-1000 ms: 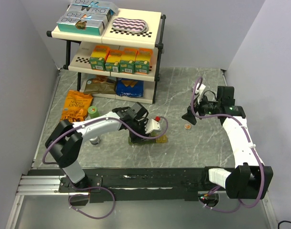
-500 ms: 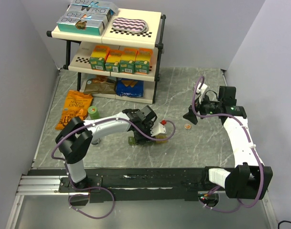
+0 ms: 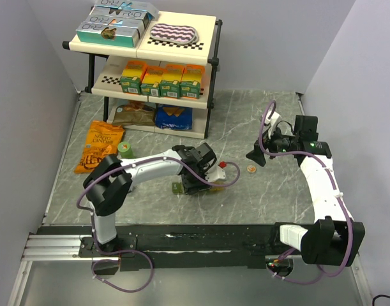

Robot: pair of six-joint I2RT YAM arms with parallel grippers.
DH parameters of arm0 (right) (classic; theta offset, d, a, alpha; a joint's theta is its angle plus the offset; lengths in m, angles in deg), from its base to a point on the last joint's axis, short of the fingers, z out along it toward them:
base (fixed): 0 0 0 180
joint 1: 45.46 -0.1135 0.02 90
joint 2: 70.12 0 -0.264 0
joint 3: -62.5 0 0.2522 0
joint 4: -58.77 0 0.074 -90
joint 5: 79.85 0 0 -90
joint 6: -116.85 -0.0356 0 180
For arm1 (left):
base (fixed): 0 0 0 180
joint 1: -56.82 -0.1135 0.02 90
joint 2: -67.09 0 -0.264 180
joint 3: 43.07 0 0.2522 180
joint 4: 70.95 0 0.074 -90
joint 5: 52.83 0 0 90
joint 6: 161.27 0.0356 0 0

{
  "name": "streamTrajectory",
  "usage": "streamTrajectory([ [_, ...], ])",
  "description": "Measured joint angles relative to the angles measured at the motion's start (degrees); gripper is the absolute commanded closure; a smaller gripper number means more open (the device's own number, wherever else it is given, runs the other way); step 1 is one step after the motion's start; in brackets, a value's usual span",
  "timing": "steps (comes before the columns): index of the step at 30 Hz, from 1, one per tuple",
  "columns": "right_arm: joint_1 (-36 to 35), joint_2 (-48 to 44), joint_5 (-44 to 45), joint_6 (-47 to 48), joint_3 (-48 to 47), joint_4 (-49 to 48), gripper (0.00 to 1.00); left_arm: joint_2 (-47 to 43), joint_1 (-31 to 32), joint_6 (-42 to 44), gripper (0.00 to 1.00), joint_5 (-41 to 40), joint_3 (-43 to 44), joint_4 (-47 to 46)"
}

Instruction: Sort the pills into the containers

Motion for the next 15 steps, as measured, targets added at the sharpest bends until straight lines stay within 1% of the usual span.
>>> streamTrajectory([
  [15, 1.0, 0.4, -1.3, 1.0, 0.0, 1.2, 0.00, 4.7, 1.7, -2.8, 0.99, -4.5, 5.8, 4.3],
])
